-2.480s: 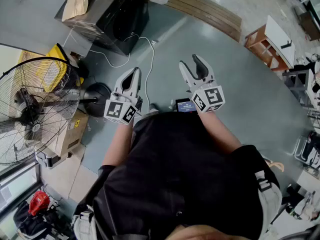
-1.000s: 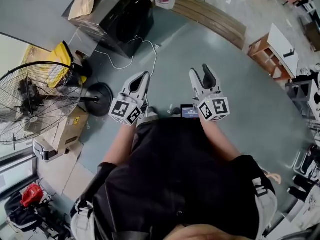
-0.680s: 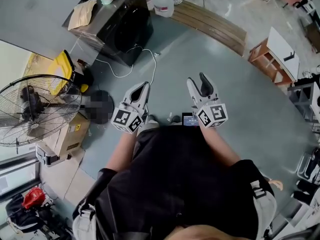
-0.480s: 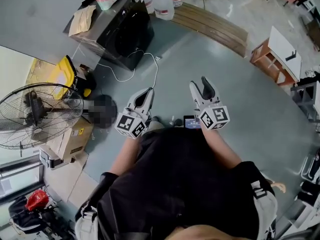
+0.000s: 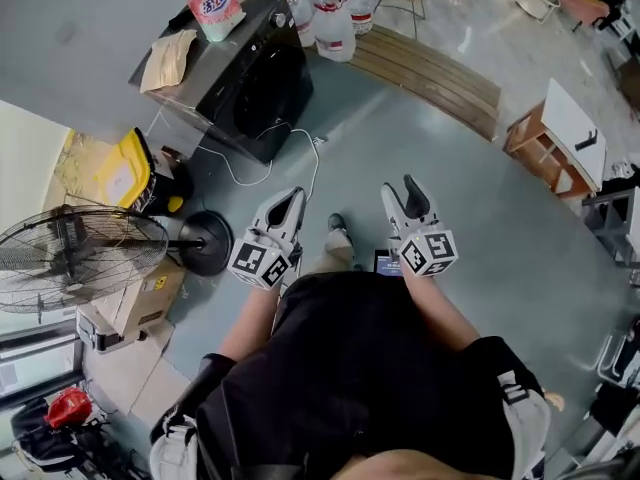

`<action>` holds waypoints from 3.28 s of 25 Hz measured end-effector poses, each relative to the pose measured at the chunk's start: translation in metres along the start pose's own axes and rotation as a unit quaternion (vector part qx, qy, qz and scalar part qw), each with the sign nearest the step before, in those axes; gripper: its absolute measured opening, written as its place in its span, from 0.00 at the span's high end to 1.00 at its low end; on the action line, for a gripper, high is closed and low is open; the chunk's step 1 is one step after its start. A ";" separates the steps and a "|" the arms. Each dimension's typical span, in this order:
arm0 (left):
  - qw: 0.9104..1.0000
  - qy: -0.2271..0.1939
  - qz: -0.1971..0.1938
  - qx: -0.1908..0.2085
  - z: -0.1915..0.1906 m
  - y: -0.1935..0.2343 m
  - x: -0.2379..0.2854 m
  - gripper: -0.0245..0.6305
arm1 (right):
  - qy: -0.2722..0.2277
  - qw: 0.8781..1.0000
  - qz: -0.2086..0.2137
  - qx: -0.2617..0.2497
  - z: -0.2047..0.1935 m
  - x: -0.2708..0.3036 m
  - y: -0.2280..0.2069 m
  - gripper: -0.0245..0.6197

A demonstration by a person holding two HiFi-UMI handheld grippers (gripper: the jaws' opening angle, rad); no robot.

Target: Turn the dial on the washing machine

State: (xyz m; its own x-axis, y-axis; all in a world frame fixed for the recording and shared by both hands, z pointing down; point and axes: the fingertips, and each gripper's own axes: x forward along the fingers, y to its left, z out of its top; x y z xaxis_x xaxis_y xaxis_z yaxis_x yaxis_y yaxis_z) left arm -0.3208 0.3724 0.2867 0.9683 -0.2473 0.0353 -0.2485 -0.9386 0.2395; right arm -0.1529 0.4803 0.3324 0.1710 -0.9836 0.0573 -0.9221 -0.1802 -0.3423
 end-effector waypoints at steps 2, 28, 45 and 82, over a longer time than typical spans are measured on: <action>1.000 -0.006 0.011 -0.002 0.002 0.020 0.020 0.97 | 0.000 1.000 0.002 -0.005 0.006 0.022 -0.005 0.61; 0.998 -0.037 0.010 -0.050 0.048 0.203 0.251 0.97 | 0.024 0.998 0.020 -0.055 0.073 0.272 -0.121 0.61; 0.984 -0.064 0.162 -0.042 0.081 0.226 0.401 0.97 | 0.062 0.974 0.208 -0.069 0.141 0.417 -0.240 0.61; 0.947 -0.059 0.312 -0.053 -0.019 0.475 0.403 0.97 | 0.161 0.906 0.376 -0.112 0.006 0.687 -0.111 0.61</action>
State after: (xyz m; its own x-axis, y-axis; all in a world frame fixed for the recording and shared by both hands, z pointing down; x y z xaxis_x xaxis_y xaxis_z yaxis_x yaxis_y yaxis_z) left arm -0.0481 -0.1682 0.4330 0.6221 -0.7770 0.0957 -0.7615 -0.5722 0.3045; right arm 0.0687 -0.1756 0.4045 -0.6118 -0.7725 0.1703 -0.7890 0.5803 -0.2020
